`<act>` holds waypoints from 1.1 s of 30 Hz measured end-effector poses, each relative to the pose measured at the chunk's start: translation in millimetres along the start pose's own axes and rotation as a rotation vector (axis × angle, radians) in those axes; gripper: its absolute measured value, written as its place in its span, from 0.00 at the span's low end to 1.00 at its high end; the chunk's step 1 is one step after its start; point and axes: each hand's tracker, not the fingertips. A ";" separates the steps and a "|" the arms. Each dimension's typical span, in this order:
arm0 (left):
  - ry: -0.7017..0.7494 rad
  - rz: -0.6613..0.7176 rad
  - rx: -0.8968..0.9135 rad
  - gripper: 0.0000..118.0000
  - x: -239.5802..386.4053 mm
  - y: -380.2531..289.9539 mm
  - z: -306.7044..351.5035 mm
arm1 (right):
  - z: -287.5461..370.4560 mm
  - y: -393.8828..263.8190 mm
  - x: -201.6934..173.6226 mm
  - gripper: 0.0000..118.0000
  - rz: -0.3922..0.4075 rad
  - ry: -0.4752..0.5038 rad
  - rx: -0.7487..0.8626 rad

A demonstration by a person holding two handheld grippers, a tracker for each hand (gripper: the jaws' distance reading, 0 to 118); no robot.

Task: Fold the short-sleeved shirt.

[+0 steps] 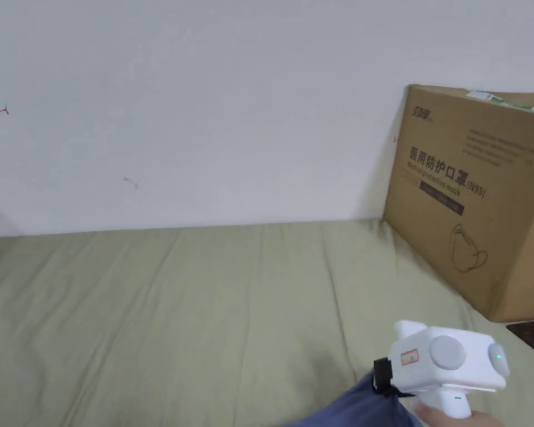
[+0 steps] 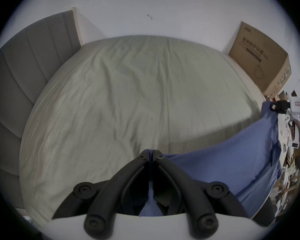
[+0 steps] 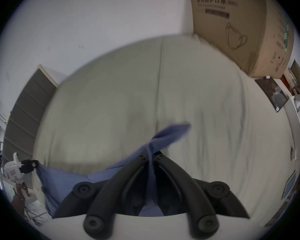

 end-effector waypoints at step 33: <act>-0.308 0.163 -0.091 0.92 -40.0 -113.5 93.5 | 144.4 -240.7 61.6 0.85 -0.232 0.091 -0.113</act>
